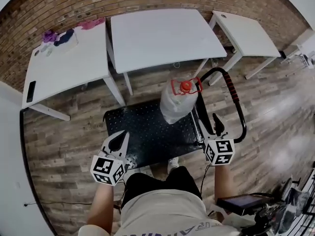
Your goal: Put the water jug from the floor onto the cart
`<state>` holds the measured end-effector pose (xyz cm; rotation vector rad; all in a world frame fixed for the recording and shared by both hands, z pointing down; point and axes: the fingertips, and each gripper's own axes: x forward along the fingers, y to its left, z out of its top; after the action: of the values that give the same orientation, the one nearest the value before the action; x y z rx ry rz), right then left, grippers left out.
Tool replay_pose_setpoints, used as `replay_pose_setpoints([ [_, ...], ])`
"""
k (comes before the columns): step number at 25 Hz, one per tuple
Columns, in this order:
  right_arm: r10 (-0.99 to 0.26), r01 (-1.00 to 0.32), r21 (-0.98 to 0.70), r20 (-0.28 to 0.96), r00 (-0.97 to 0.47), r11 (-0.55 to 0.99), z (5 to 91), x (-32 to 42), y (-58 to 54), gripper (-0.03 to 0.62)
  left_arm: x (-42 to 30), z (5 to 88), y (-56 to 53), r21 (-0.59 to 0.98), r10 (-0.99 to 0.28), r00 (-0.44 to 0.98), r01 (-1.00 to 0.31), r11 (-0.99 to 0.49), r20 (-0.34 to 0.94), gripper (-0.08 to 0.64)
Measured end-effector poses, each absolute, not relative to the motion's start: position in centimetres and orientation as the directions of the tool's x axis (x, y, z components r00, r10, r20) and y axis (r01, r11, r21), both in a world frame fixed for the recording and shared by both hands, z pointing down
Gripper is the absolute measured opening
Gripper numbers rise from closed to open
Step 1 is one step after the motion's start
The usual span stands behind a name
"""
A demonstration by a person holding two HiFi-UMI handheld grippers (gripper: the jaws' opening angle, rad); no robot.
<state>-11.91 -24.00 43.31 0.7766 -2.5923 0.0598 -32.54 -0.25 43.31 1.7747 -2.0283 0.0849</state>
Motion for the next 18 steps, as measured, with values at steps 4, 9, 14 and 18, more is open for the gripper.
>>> replay_pose_setpoints([
  [4, -0.578, -0.590, 0.093, 0.372, -0.726, 0.802, 40.5, -8.8, -20.3, 0.264, -31.1, 42.5, -0.6, 0.239, -0.941, 0.021, -0.969, 0.064, 0.339, 0.000],
  [9, -0.667, -0.668, 0.114, 0.293, -0.685, 0.735, 37.5, -4.7, -17.4, 0.143, -28.3, 41.0, -1.6, 0.236, -0.945, 0.117, -0.971, -0.044, 0.305, 0.000],
  [14, -0.731, -0.728, 0.129, 0.261, -0.630, 0.673, 36.7, -0.2, -15.8, 0.097, -24.8, 39.9, -2.2, 0.216, -0.940, 0.182, -0.969, -0.121, 0.288, 0.000],
  [18, -0.764, -0.760, 0.129, 0.231, -0.602, 0.637, 35.6, 3.6, -13.8, 0.091, -21.9, 38.9, -1.7, 0.203, -0.937, 0.216, -0.965, -0.164, 0.273, 0.000],
])
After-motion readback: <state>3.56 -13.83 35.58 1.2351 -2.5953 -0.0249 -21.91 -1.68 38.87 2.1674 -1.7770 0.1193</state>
